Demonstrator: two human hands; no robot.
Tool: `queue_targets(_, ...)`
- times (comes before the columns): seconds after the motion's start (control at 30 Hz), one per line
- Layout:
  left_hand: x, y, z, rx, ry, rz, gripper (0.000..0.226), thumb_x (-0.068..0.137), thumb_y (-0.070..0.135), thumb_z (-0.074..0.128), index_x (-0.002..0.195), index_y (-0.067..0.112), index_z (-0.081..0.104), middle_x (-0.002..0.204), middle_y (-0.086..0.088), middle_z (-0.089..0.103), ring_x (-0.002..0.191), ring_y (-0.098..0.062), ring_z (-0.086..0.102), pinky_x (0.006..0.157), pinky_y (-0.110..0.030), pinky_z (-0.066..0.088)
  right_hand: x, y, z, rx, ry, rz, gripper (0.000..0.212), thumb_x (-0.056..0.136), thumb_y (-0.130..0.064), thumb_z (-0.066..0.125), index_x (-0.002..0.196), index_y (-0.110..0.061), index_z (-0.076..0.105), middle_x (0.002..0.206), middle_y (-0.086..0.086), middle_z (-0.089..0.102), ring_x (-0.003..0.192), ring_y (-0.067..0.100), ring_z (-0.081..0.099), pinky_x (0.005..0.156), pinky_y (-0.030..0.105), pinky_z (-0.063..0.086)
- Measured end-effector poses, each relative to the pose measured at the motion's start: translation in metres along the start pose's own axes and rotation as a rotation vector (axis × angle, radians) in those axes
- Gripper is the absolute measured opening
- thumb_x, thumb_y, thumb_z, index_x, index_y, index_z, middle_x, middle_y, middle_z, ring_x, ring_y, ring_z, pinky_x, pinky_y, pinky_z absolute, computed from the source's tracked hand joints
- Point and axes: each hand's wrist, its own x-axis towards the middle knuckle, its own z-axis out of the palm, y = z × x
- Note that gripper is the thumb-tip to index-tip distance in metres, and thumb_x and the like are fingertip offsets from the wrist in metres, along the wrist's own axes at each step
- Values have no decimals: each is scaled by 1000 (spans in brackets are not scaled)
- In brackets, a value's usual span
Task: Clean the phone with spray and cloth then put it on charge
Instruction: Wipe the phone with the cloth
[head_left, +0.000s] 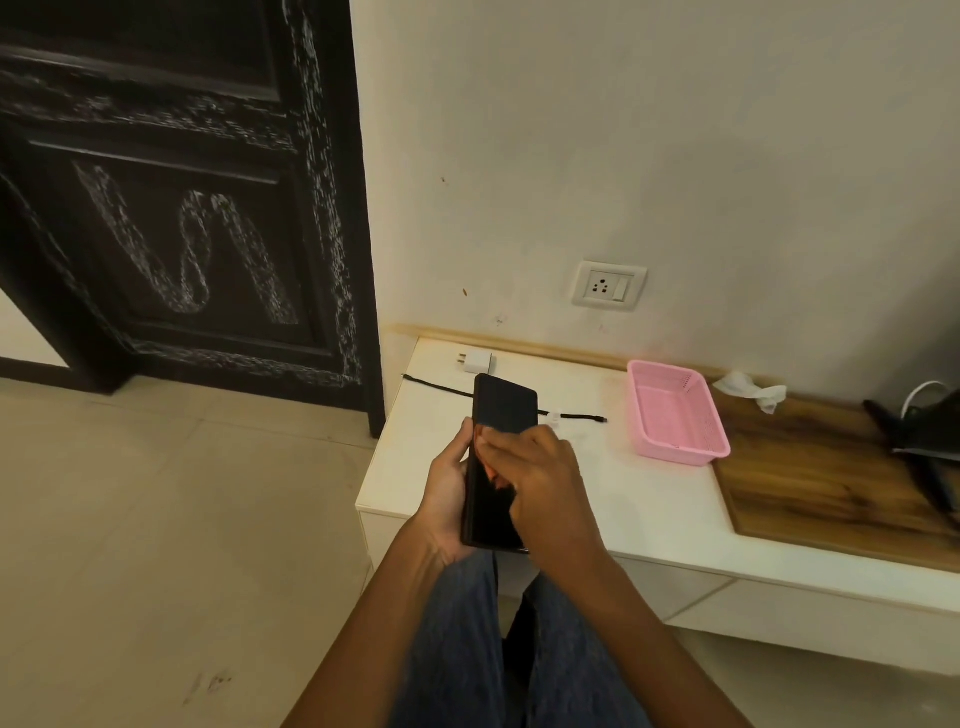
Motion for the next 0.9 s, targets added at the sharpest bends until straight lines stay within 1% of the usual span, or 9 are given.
queue_targets(0.1, 0, 0, -8, 17, 29, 40, 55, 86, 58, 53, 93, 9, 76, 86, -10, 70, 80, -22, 69, 75, -33, 55, -17, -3, 0, 1, -74, -77, 60, 44, 11, 85, 100, -5, 71, 98, 5, 73, 75, 25, 66, 67, 32, 52)
queue_targets(0.3, 2, -3, 2, 10, 36, -31, 56, 85, 58, 55, 100, 7, 74, 91, -12, 69, 85, -26, 67, 79, -36, 54, -1, 6, 1, -65, 6, 98, 54, 53, 11, 77, 102, -8, 72, 101, 5, 73, 93, 24, 67, 83, 39, 37)
queue_targets(0.4, 3, -1, -5, 35, 45, -12, 63, 86, 60, 51, 104, 4, 73, 98, -14, 71, 90, -27, 69, 84, -37, 54, -21, 1, 9, -51, -20, -2, 50, 55, 2, 78, 105, -5, 71, 105, 7, 71, 98, 25, 67, 88, 35, 28)
queue_targets(0.47, 1, -2, -9, 30, 50, -30, 67, 85, 61, 50, 111, 2, 69, 104, -15, 69, 94, -27, 67, 90, -39, 51, -30, 3, 8, -60, -75, -61, 60, 49, -1, 88, 106, -9, 70, 108, 3, 71, 99, 23, 67, 88, 35, 28)
queue_targets(0.57, 1, -8, -9, 13, 65, -32, 59, 82, 59, 55, 95, 6, 76, 93, -13, 70, 86, -26, 68, 80, -36, 55, -19, 14, 6, -42, -85, 23, 64, 43, 8, 87, 103, -10, 72, 103, 3, 72, 96, 24, 67, 87, 37, 31)
queue_targets(0.63, 2, -8, -7, 11, 57, -31, 57, 82, 59, 56, 93, 7, 76, 90, -13, 69, 84, -25, 68, 78, -35, 56, -14, 12, 6, -27, -62, 94, 63, 43, 12, 85, 101, -8, 72, 100, 5, 73, 95, 25, 68, 85, 35, 32)
queue_targets(0.73, 3, -5, -9, 55, 67, -27, 64, 85, 61, 52, 104, 4, 73, 99, -14, 71, 91, -27, 69, 85, -37, 54, -27, 3, 13, -4, -79, 5, 61, 48, 7, 85, 105, -8, 71, 107, 3, 71, 99, 23, 66, 87, 31, 29)
queue_targets(0.8, 2, -4, -12, 57, 64, -32, 64, 86, 61, 49, 101, 5, 75, 100, -14, 72, 92, -26, 69, 87, -38, 53, -33, 1, 11, 13, -107, -62, 59, 51, 3, 86, 106, -11, 70, 109, 0, 70, 99, 21, 65, 88, 29, 30)
queue_targets(0.9, 2, -6, -10, 40, 73, -31, 59, 84, 59, 53, 100, 6, 73, 92, -13, 70, 86, -25, 68, 81, -36, 53, -21, 14, 5, 30, -67, 6, 58, 49, 12, 83, 102, -9, 72, 103, 2, 72, 92, 24, 67, 83, 35, 42)
